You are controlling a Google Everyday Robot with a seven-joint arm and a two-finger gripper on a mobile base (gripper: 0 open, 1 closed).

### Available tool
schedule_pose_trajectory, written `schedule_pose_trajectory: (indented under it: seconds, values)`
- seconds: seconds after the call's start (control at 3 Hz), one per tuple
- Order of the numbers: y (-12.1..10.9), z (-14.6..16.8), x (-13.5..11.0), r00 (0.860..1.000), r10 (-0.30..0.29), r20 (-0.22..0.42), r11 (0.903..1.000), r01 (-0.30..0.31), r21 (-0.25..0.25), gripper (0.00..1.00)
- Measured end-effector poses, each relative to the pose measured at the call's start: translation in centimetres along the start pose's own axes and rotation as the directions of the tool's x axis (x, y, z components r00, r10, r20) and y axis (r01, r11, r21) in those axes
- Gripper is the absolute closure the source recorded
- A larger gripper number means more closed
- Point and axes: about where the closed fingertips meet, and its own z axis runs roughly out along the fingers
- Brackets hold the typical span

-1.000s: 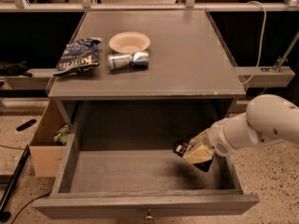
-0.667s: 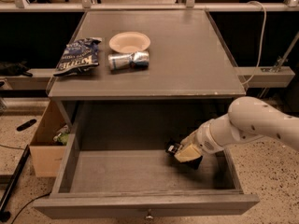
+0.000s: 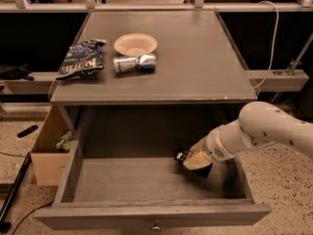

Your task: Place rxbar chocolate into top drawer

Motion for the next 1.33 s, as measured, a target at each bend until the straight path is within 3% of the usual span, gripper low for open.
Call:
schedule_pose_trajectory:
  seconds: [0.67,1.0,1.33]
  values:
    - [0.00,0.00,0.00,1.000,0.000,0.000,1.0000,0.000,0.000,0.36]
    - [0.00,0.00,0.00,1.000,0.000,0.000,1.0000,0.000,0.000,0.05]
    - [0.01,0.01,0.00,1.000,0.000,0.000,1.0000,0.000,0.000,0.00]
